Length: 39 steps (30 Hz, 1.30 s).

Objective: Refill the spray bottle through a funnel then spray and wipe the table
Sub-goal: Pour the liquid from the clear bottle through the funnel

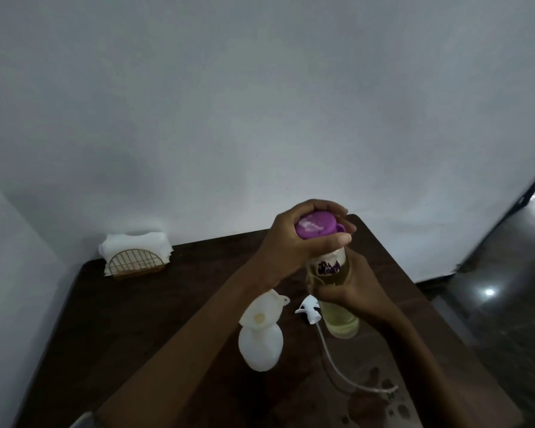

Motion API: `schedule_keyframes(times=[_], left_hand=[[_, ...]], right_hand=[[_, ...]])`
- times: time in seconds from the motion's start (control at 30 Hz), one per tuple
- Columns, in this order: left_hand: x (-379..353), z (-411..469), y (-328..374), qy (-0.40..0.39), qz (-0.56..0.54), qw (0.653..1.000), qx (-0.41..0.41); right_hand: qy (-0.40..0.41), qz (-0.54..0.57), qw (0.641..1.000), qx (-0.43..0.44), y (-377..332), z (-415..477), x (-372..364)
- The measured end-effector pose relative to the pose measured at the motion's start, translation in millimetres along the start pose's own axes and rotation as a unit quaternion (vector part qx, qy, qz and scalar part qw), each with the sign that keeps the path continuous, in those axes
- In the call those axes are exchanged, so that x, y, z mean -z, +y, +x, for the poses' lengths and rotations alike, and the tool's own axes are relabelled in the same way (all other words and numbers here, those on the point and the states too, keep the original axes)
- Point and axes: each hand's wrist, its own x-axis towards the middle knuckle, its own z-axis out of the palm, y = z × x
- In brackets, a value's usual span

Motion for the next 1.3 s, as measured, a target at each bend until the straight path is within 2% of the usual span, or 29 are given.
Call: schedule_keyframes(times=[0.13, 0.23, 0.33, 0.4, 0.5, 0.57, 0.63, 0.77, 0.9, 0.97, 1.07, 1.13, 1.2, 1.3], left_hand=[[-21.2, -10.4, -12.9, 0.052, 0.037, 0.997, -0.037], [-31.4, -15.0, -21.3, 0.132, 0.073, 0.987, -0.059], [-41.2, -17.3, -22.2, 0.181, 0.092, 0.978, -0.052], [-40.9, -19.5, -22.1, 0.168, 0.086, 0.982, -0.019], [-29.5, -27.0, -19.4, 0.069, 0.003, 0.997, 0.037], [-21.6, -34.7, -16.9, 0.032, -0.029, 0.998, 0.052], [-15.6, -40.6, -16.8, 0.049, -0.029, 0.997, 0.042], [-14.7, -42.1, -20.0, 0.110, 0.040, 0.992, 0.036], [-18.8, -38.2, -21.7, 0.133, 0.086, 0.987, 0.025], [-19.4, -37.8, -21.9, 0.128, 0.062, 0.989, 0.025], [-12.6, -39.3, -19.7, 0.117, -0.034, 0.992, 0.025], [-5.0, -41.6, -16.7, 0.089, -0.051, 0.995, 0.015], [0.2, -42.3, -13.4, 0.083, 0.004, 0.997, 0.008], [-0.1, -40.4, -13.4, 0.122, 0.108, 0.987, 0.011]], right_hand=[[0.061, 0.028, 0.998, 0.009, 7.5, -16.9, -9.1], [0.102, 0.033, 0.994, 0.033, 12.4, -21.0, -17.8], [0.146, 0.019, 0.988, 0.040, 16.7, -21.6, -25.7], [0.159, 0.012, 0.987, 0.038, 20.1, -23.9, -28.7], [0.168, 0.021, 0.985, 0.013, 21.1, -27.7, -27.0], [0.170, 0.026, 0.985, 0.002, 20.3, -29.2, -25.5], [0.166, 0.027, 0.986, -0.006, 20.5, -29.3, -25.0], [0.164, 0.028, 0.986, -0.005, 23.5, -29.9, -28.9], [0.152, 0.041, 0.987, 0.015, 25.4, -28.8, -35.6], [0.145, 0.036, 0.989, 0.014, 26.9, -26.9, -37.0], [0.149, 0.030, 0.988, 0.001, 28.3, -25.2, -35.1], [0.151, 0.030, 0.988, -0.004, 29.5, -24.6, -33.9], [0.149, 0.031, 0.988, -0.005, 30.7, -24.8, -34.5], [0.138, 0.043, 0.989, -0.002, 30.9, -25.0, -38.6]])
